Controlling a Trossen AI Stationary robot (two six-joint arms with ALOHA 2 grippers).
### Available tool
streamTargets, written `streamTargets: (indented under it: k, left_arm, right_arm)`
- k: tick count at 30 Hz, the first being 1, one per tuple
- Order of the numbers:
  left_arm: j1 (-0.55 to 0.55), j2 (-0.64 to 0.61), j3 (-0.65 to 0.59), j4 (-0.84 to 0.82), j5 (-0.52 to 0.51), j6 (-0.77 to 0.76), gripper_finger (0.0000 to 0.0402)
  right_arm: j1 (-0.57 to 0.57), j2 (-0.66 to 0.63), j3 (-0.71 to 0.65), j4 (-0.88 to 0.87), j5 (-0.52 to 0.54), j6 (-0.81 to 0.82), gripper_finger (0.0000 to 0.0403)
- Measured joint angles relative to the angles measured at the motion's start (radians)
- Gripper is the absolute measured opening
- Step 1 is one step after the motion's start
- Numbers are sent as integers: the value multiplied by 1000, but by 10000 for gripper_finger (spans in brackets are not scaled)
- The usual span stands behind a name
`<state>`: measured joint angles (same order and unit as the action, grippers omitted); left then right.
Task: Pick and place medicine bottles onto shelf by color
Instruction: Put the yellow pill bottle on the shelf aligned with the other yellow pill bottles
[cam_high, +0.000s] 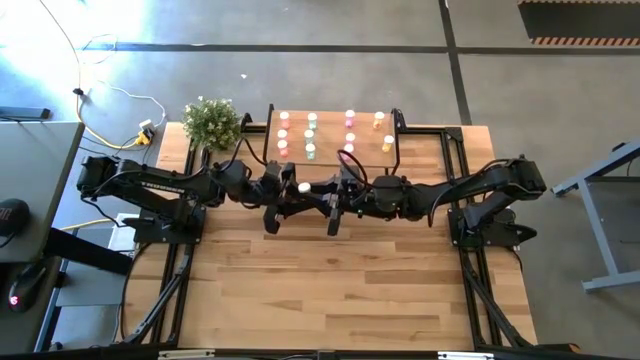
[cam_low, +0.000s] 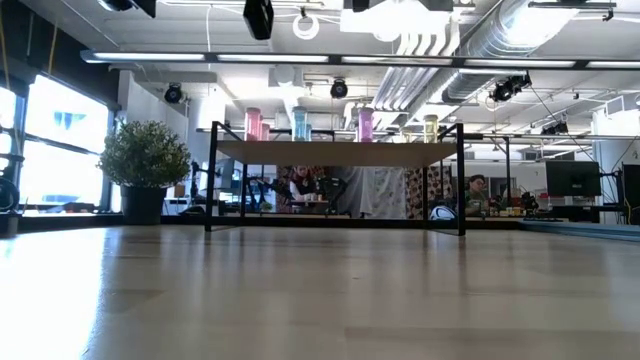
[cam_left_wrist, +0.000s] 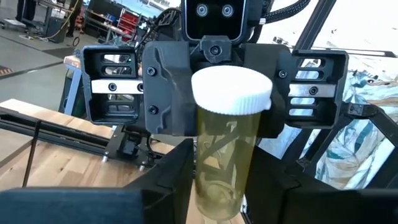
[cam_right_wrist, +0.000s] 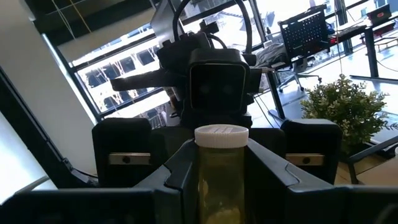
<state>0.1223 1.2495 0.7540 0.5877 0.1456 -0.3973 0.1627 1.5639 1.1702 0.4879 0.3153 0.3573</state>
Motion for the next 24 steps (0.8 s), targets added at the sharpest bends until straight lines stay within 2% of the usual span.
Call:
streamTargets:
  k: [5,16,24]
  left_arm:
    - [0,0,0,-2,0,0,96]
    - [1,0,0,-2,7,0,93]
    - [4,0,0,-37,7,44,93]
  right_arm:
    - [0,0,0,-17,3,2,103]
    - [1,-1,0,-37,22,1,156]
    - [1,-92,0,-214,15,38,190]
